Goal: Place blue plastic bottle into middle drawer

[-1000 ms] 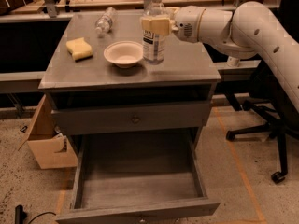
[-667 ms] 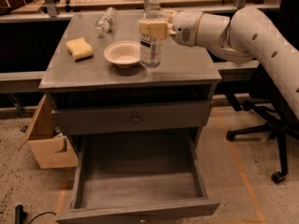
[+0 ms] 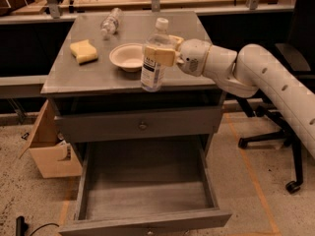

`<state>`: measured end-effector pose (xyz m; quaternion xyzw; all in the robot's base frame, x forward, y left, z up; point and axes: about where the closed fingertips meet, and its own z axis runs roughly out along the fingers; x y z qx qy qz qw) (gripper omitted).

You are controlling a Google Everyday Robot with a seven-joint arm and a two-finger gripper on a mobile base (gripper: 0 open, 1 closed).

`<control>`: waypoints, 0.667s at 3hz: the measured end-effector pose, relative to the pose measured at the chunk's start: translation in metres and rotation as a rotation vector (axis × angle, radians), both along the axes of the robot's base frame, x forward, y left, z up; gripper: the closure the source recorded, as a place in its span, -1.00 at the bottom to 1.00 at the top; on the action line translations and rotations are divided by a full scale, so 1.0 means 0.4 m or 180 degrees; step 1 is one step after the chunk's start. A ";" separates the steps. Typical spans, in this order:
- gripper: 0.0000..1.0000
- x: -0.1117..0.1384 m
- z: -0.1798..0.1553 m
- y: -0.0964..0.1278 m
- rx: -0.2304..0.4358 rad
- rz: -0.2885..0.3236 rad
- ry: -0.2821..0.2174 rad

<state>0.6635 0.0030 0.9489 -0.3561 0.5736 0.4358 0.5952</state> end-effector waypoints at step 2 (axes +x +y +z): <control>1.00 -0.018 -0.011 0.002 0.0033 0.0030 0.0013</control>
Offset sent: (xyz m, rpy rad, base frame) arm -0.0518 -0.0114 -0.0413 0.0862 0.0698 0.1297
